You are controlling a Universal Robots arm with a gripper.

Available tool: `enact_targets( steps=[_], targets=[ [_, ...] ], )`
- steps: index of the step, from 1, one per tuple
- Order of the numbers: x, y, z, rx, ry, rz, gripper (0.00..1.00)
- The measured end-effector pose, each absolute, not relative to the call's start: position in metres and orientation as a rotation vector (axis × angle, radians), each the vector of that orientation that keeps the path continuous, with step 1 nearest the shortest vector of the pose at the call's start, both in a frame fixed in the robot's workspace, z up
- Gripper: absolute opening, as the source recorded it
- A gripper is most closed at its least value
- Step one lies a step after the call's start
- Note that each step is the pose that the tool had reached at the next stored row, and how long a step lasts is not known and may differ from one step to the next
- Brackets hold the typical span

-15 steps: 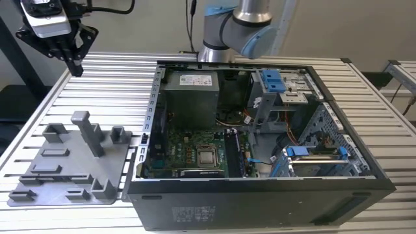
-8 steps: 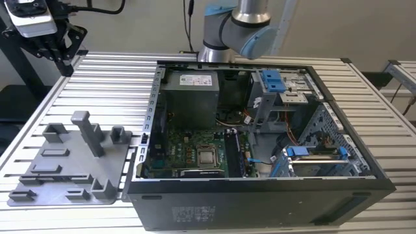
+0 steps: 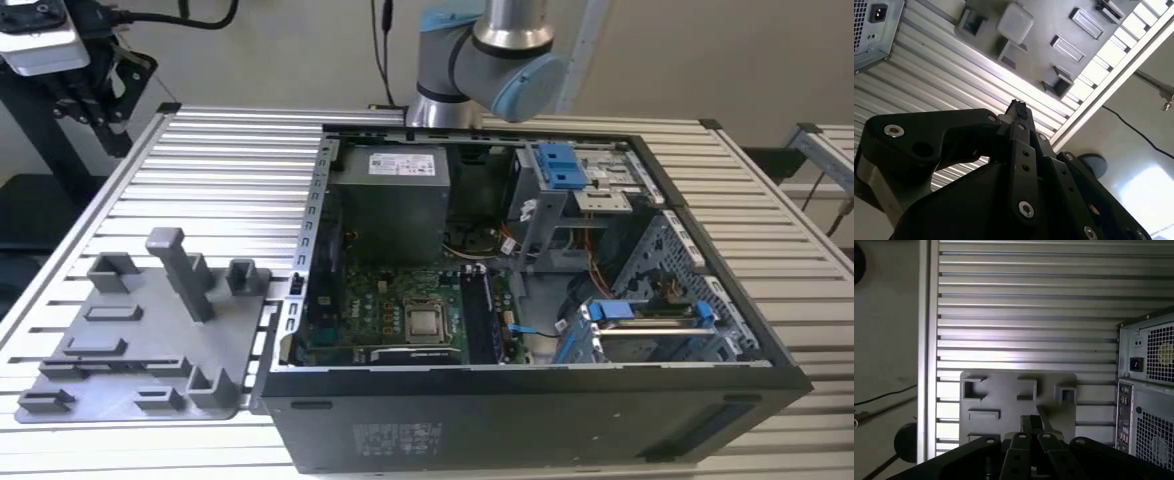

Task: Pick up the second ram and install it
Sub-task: 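Reach for the second ram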

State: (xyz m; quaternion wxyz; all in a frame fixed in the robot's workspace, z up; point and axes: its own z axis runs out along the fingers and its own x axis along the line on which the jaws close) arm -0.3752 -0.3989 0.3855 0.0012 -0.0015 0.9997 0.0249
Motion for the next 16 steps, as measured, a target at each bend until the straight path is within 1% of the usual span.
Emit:
enact_targets(
  steps=[11,16],
  targets=[
    [-0.398,-0.399,0.385,-0.069,3.138,0.078,0.11],
    [-0.399,-0.399,0.385,-0.072,3.138,0.078,0.11]
  ],
)
